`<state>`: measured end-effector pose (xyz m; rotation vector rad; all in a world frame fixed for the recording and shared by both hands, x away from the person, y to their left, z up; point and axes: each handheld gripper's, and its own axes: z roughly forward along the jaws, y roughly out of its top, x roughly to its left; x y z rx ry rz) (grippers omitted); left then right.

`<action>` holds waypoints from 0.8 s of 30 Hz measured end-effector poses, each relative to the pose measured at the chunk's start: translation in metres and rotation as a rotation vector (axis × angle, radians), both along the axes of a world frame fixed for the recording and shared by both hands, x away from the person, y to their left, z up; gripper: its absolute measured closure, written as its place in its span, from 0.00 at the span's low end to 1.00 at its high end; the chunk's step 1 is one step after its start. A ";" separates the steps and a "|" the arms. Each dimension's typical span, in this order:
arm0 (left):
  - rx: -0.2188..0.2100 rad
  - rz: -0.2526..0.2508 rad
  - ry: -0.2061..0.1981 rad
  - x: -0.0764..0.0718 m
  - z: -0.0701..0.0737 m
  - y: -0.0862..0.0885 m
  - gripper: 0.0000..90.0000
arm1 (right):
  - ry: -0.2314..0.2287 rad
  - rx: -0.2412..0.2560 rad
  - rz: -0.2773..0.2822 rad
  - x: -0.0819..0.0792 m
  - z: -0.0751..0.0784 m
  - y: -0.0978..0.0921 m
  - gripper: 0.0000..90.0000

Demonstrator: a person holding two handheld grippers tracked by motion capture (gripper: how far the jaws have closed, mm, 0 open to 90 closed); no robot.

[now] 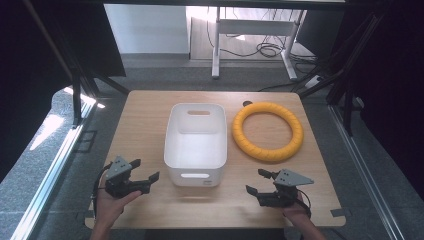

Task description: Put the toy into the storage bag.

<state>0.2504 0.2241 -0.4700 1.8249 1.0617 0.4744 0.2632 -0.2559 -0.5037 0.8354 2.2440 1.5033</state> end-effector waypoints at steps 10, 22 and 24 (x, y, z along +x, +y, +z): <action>-0.005 -0.029 0.035 -0.003 -0.013 0.007 0.17 | 0.046 -0.007 -0.031 0.009 -0.004 -0.010 0.27; 0.016 -0.053 0.039 -0.018 -0.014 0.004 0.19 | 0.069 -0.115 0.006 0.007 -0.002 -0.001 0.30; 0.015 -0.059 0.047 -0.019 -0.015 0.001 0.19 | 0.068 -0.116 0.016 0.007 -0.001 0.000 0.30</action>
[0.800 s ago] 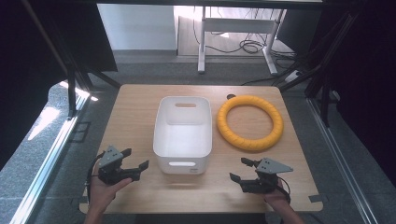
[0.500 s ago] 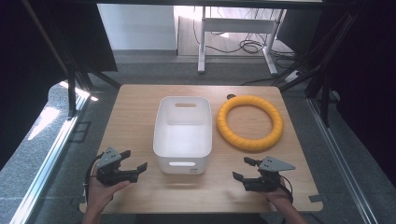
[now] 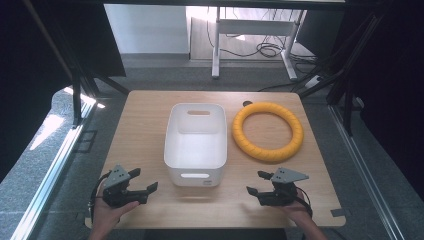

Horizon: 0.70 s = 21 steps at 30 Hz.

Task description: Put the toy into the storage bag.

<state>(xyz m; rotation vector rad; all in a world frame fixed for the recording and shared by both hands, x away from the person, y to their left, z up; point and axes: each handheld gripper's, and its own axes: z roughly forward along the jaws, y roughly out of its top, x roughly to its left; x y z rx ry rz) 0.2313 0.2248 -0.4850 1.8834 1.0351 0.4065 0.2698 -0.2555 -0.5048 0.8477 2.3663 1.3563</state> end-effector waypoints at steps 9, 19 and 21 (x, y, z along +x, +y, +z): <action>0.038 -0.014 0.006 0.000 0.001 -0.012 0.20 | 0.010 -0.042 -0.017 0.015 0.012 -0.005 0.30; 0.009 -0.063 -0.010 -0.006 0.005 -0.012 0.20 | 0.074 -0.176 -0.049 0.051 0.044 -0.017 0.24; 0.006 -0.071 -0.006 -0.005 0.004 -0.012 0.20 | 0.095 -0.174 -0.048 0.063 0.051 -0.020 0.24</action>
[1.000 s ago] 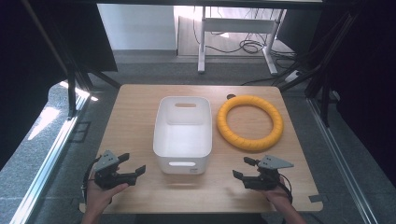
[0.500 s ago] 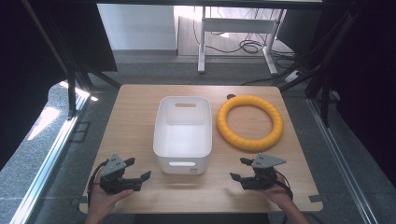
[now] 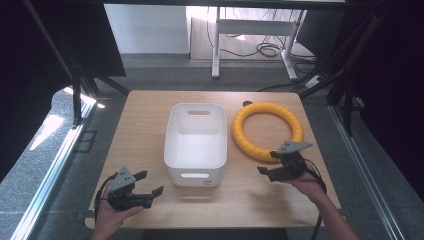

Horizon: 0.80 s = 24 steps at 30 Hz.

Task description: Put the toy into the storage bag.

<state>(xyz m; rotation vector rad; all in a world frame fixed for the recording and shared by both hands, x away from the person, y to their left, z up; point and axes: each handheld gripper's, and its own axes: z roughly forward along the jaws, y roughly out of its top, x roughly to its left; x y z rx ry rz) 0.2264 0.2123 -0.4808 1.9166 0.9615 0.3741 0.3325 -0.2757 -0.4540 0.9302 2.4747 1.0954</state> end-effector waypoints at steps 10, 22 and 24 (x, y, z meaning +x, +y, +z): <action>0.010 -0.013 0.015 0.002 -0.005 -0.004 0.20 | 0.033 -0.047 -0.018 0.046 0.003 -0.007 0.25; 0.006 0.026 0.042 0.004 -0.007 0.000 0.20 | 0.078 -0.158 -0.024 0.092 -0.009 0.008 0.28; 0.002 0.032 0.043 0.004 -0.007 0.001 0.20 | 0.118 -0.184 -0.015 0.099 -0.016 0.012 0.28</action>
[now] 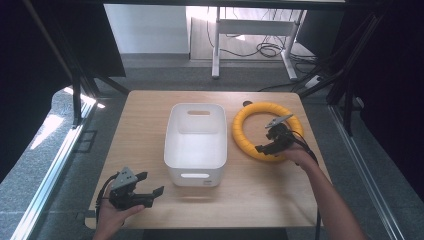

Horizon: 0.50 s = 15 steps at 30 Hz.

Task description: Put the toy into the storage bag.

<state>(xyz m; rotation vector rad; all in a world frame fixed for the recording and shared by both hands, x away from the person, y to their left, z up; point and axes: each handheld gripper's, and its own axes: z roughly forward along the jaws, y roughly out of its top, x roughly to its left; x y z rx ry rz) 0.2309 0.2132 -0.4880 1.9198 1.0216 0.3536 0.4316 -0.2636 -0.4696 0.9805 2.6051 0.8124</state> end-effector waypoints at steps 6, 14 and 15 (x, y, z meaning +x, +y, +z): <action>-0.004 0.007 -0.002 -0.001 0.001 0.000 0.20 | 0.080 -0.048 0.041 0.009 -0.014 0.014 0.27; -0.016 -0.002 0.002 0.000 -0.001 -0.002 0.20 | 0.124 -0.124 0.059 0.015 -0.025 0.018 0.27; -0.015 -0.002 0.002 0.000 -0.001 -0.002 0.20 | 0.131 -0.119 0.059 0.015 -0.026 0.018 0.28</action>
